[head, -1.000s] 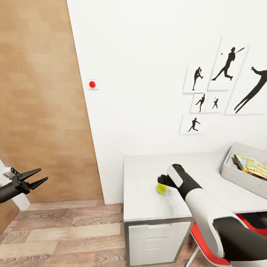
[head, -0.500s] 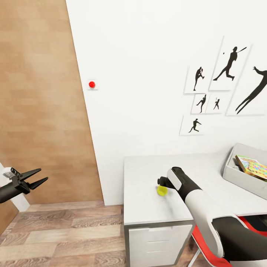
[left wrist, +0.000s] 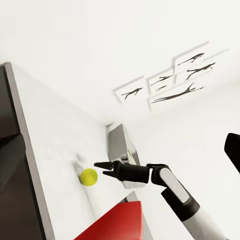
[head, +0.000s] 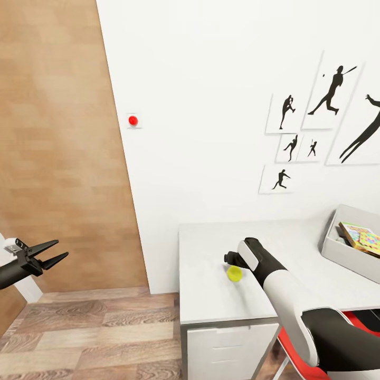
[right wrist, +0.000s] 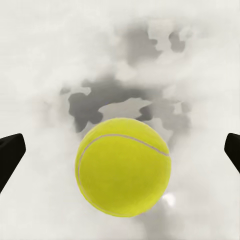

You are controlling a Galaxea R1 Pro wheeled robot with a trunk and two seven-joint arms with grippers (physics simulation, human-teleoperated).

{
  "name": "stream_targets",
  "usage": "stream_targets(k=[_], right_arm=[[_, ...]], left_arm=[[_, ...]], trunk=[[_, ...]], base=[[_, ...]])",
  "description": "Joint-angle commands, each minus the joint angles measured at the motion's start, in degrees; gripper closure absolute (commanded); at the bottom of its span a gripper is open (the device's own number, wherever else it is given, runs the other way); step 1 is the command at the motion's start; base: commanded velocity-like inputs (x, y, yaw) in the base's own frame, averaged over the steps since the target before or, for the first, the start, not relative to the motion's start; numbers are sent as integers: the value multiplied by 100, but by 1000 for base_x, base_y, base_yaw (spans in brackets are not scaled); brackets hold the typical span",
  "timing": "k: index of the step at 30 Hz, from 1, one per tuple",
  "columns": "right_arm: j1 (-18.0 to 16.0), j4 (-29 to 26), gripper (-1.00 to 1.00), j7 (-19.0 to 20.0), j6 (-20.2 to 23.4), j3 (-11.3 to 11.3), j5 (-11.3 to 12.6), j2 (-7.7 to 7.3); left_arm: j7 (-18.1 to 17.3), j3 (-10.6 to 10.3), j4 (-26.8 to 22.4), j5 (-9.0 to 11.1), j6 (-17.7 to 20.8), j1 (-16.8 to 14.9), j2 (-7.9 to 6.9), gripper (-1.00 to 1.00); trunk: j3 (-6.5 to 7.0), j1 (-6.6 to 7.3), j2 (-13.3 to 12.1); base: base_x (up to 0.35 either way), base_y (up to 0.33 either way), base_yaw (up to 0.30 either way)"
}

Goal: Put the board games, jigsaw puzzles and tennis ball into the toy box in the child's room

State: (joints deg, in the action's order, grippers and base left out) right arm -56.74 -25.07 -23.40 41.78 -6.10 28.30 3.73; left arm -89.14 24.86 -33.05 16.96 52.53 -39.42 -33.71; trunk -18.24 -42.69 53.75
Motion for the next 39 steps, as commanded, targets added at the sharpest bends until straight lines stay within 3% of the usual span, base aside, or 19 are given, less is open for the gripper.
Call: stream_targets(k=[1, 16, 24, 39], right_arm=[[-4, -7, -100, -50, 15, -40, 61, -4], [-4, -5, -100, -50, 15, -41, 65, -13], [-4, -2, -100, -50, 16, -42, 69, -10], [-4, 1, -100, -50, 18, -55, 70, -4]], left_arm=[[-25, 1, 0, -5, 61, -4, 0, -100], [-58, 1, 0, 0, 64, -4, -2, -100], [-60, 7, 0, 0, 72, -4, -7, -100], [-71, 10, 0, 0, 75, -4, -19, -100]], trunk=[[-8, -1, 5], [-8, -1, 5], [-151, -176, 326], [-187, -220, 406]], base=[[2, 2, 0], [0, 0, 0], [0, 0, 0], [0, 0, 0]])
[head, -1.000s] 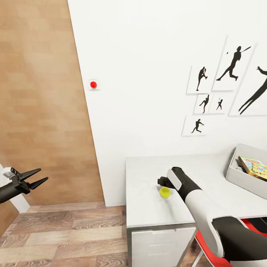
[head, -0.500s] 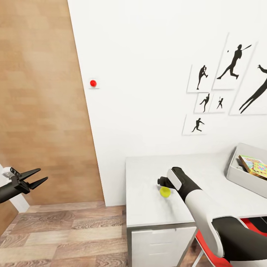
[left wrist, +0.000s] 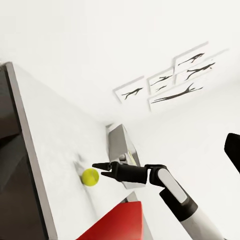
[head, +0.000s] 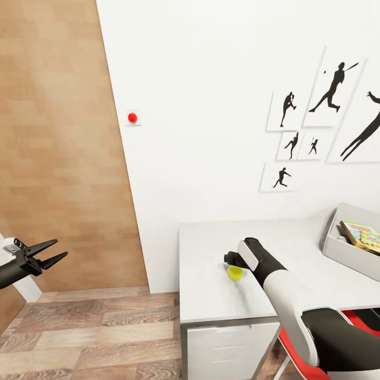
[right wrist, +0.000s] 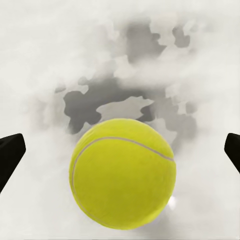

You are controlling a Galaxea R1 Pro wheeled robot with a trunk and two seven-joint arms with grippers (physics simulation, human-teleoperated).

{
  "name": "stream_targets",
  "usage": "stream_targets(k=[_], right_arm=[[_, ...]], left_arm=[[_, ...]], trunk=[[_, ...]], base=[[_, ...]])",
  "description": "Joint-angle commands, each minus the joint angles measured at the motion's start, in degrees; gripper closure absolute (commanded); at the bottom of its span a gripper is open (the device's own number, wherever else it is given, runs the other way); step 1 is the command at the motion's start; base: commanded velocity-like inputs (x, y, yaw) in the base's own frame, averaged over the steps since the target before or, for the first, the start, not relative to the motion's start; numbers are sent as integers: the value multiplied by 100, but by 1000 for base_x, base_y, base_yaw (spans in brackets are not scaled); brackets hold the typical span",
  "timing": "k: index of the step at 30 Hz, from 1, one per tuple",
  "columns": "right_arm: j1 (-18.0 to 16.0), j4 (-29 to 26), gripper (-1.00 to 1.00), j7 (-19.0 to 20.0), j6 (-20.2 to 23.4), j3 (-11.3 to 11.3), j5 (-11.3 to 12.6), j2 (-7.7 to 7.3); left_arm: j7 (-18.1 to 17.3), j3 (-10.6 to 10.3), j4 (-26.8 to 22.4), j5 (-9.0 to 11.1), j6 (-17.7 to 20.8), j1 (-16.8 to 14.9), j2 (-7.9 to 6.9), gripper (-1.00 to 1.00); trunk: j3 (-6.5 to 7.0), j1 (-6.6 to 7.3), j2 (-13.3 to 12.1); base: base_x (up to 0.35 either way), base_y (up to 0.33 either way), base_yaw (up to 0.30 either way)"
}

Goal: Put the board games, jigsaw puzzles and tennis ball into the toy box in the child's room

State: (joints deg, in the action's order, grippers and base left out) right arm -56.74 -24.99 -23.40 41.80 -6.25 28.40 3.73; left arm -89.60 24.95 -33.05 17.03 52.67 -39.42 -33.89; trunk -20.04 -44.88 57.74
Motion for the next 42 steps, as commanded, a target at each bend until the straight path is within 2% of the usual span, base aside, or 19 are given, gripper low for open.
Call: stream_targets(k=[1, 8, 12, 19, 42], right_arm=[[-4, -7, -100, -50, 18, -41, 60, -4], [-4, 5, -100, -50, 21, -45, 66, -4], [-4, 207, -100, -50, 18, -45, 54, -3], [-4, 416, -100, -50, 13, -43, 44, 4], [-4, 434, -100, -50, 8, -43, 34, 4]], left_arm=[[-26, 1, 0, -7, 60, -4, -2, -100], [-23, 1, 0, -7, 67, -4, 5, -100], [-23, 1, 0, -7, 67, -4, 5, -100], [-30, 1, 0, -3, 75, -4, 2, -100], [-24, 1, 0, -7, 68, -4, 6, -100]], trunk=[[-26, -23, 47], [-151, -177, 327], [-223, -265, 488], [-223, -265, 488], [-223, -265, 488]], base=[[0, 0, 0], [0, 0, 0], [0, 0, 0], [0, 0, 0], [0, 0, 0]])
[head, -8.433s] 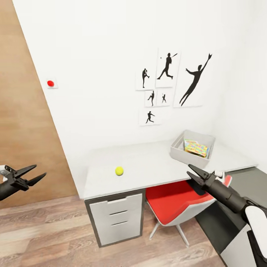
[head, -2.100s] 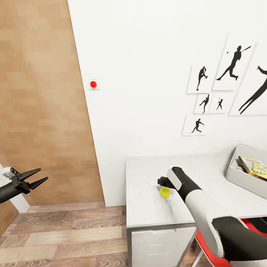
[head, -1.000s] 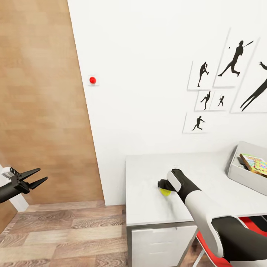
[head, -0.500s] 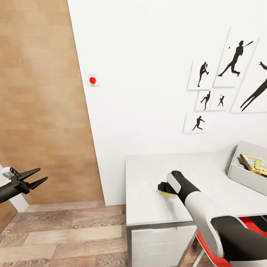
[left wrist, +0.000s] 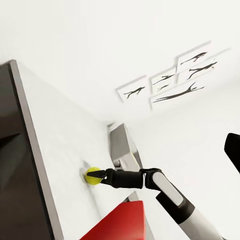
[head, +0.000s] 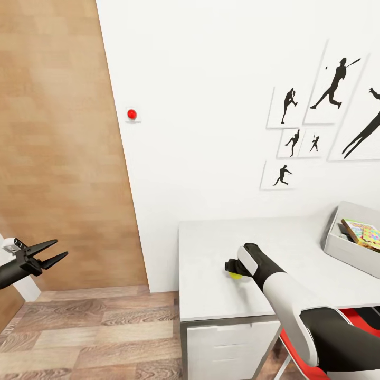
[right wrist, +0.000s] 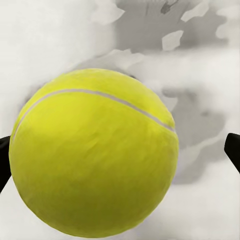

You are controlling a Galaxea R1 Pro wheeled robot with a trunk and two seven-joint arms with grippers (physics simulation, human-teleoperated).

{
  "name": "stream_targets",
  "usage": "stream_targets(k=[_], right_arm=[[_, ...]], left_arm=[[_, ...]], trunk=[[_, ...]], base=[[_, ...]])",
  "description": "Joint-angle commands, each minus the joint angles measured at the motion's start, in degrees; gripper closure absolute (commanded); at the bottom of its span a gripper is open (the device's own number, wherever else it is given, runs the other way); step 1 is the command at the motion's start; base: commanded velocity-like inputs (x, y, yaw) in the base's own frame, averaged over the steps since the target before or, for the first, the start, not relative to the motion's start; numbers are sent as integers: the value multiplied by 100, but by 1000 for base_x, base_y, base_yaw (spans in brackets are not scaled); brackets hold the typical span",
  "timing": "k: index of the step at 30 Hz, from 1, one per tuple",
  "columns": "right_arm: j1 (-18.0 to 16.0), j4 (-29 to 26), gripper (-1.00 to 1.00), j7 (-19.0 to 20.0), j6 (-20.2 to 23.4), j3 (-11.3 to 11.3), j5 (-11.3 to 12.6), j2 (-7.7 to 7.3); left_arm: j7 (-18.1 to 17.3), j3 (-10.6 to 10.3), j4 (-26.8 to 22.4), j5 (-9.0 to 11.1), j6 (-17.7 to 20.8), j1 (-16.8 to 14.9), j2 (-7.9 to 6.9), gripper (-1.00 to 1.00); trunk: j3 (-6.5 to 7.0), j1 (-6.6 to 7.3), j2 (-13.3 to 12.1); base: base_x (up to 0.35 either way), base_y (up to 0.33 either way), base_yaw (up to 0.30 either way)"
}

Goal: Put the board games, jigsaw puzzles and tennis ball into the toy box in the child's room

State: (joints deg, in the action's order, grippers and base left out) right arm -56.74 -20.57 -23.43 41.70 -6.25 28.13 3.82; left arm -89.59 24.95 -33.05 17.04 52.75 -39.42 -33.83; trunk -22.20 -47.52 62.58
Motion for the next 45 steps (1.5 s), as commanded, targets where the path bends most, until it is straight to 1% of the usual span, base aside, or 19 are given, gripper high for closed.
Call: stream_targets(k=[1, 11, 15, 28, 30, 38, 42, 45], right_arm=[[-3, -6, -100, -48, 18, -40, 61, -4], [-3, -8, -100, -48, 22, -42, 61, 10], [-3, -8, -100, -48, 22, -43, 61, 13], [-3, -8, -100, -48, 20, -43, 61, 14], [-3, -8, -100, -48, 21, -43, 61, 14], [-3, -8, -100, -48, 19, -43, 61, 14], [-3, -8, -100, -48, 16, -43, 61, 14], [-3, -8, -100, -48, 14, -43, 61, 14]], left_arm=[[-25, 1, 0, -7, 60, -4, -1, -100], [-32, 4, 0, 16, 59, -4, -9, -100], [-32, 8, 0, 18, 60, -4, -9, -100], [-33, 10, 0, 19, 60, -4, -17, -100], [-33, 10, 0, 19, 62, -4, -16, -100], [-33, 10, 1, 19, 67, -4, -18, -100], [-33, 10, 1, 19, 69, -4, -18, -100], [-33, 10, 1, 19, 69, -4, -18, -100]], trunk=[[-7, 0, 5], [-7, 0, 5], [65, 88, -156], [65, 88, -156], [101, 131, -236], [101, 131, -236], [173, 219, -397], [173, 219, -397]], base=[[0, 0, 0], [0, 0, 0], [0, 0, 0], [0, 0, 0], [0, 0, 0], [0, 0, 0], [0, 0, 0], [0, 0, 0]])
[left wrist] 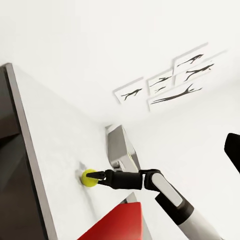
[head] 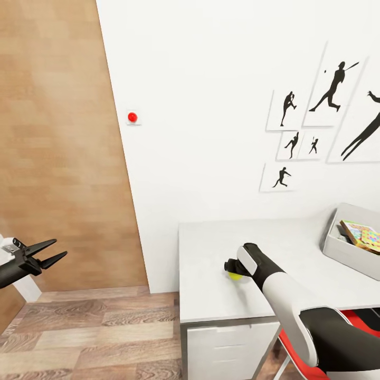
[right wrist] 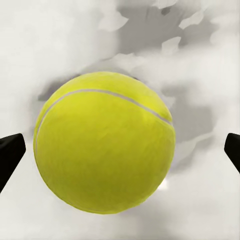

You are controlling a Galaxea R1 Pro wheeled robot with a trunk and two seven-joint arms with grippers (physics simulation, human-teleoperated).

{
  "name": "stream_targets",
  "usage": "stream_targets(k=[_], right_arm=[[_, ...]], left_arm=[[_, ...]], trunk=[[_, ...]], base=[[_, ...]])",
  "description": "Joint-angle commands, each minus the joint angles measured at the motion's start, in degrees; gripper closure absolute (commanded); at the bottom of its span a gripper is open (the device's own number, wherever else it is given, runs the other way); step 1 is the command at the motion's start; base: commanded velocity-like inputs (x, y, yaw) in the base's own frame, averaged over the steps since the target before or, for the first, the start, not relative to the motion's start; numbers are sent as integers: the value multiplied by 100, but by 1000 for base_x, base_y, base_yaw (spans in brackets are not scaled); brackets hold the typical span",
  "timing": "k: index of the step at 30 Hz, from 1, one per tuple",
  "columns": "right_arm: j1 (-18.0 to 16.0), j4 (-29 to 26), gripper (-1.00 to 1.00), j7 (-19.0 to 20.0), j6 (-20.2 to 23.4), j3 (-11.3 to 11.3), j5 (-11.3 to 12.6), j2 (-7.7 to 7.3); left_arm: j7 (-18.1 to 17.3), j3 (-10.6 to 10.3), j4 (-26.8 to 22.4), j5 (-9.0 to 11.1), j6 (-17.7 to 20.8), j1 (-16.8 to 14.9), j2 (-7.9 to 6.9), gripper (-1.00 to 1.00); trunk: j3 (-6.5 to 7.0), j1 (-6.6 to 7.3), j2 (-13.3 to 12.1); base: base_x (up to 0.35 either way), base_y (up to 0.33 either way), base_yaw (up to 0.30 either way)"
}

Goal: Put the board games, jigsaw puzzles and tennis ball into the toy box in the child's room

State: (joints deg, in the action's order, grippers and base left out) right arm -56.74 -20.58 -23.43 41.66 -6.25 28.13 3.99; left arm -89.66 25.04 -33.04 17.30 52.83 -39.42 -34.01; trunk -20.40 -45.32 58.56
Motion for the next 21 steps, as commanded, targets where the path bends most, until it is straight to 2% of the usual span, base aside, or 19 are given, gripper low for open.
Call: stream_targets(k=[1, 21], right_arm=[[-3, -8, -100, -47, 18, -43, 61, -4], [-3, -8, -100, -47, 17, -42, 61, 5]], left_arm=[[-25, 1, 0, -7, 59, -4, -1, -100], [-25, 1, 4, -15, 58, -4, -1, -100]], trunk=[[-7, -1, 5], [-7, -1, 5]], base=[[0, 0, 0], [6, 0, 0]])
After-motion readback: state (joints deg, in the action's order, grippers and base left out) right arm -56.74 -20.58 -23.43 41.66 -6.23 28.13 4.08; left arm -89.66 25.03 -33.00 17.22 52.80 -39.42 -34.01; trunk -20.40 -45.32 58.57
